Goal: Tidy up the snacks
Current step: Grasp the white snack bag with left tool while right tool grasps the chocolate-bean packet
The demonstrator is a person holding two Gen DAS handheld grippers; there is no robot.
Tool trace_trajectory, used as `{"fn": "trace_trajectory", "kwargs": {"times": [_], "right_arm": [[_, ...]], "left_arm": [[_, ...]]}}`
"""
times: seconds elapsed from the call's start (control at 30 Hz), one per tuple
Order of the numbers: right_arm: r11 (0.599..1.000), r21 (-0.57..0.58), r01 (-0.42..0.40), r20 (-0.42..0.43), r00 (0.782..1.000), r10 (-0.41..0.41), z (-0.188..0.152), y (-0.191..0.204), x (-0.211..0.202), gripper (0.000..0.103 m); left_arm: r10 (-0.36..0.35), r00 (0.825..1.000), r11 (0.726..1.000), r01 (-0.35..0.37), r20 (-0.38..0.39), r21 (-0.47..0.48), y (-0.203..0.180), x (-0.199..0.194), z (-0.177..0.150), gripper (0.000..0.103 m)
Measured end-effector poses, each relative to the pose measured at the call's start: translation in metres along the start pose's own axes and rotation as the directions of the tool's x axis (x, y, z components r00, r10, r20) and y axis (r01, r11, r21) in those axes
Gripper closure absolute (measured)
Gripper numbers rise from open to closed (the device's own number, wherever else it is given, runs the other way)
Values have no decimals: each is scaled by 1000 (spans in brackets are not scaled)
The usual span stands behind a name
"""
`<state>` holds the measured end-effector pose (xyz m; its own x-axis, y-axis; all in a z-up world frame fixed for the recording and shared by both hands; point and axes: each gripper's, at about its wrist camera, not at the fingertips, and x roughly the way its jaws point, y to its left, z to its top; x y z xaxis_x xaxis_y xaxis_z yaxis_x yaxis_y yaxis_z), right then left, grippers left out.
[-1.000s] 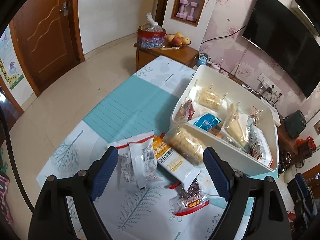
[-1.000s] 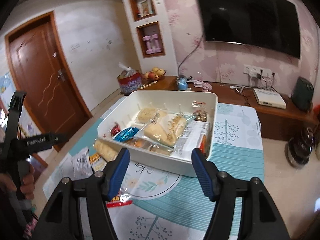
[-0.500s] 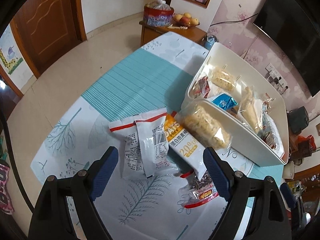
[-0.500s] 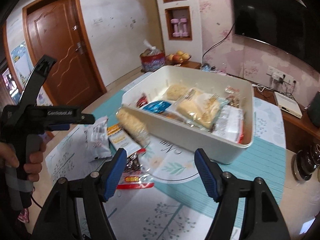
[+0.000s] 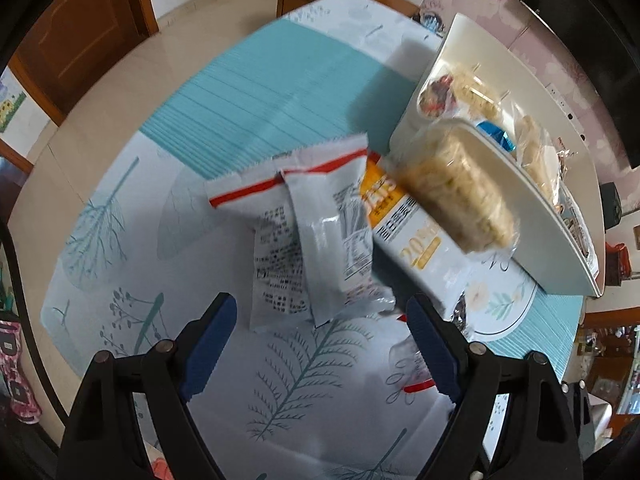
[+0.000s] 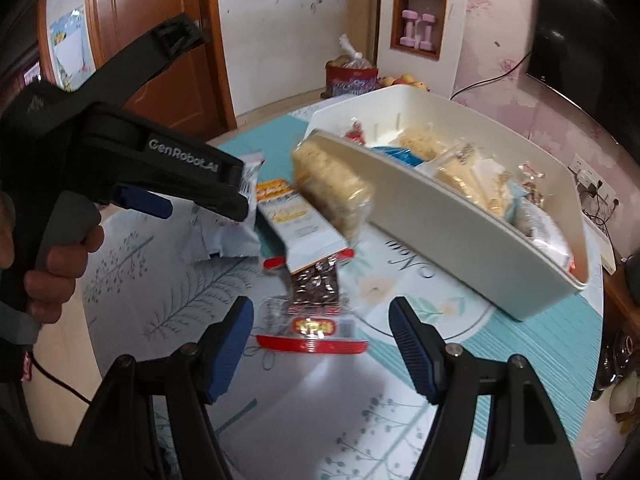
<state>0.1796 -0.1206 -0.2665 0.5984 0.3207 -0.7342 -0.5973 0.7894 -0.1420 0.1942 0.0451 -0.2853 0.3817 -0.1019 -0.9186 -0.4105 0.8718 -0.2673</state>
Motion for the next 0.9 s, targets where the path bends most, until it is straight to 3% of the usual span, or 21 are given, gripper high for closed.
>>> {"fn": "trace_trajectory", "kwargs": {"times": [0.67, 0.9], "right_arm": [[986, 26, 164, -130, 979, -159, 11, 21, 71, 30], [984, 57, 166, -150, 976, -156, 14, 14, 79, 30]], "left_arm": [[-96, 980, 995, 91, -172, -34, 23, 46, 22, 17], [-94, 974, 995, 97, -205, 5, 17, 56, 35, 17]]}}
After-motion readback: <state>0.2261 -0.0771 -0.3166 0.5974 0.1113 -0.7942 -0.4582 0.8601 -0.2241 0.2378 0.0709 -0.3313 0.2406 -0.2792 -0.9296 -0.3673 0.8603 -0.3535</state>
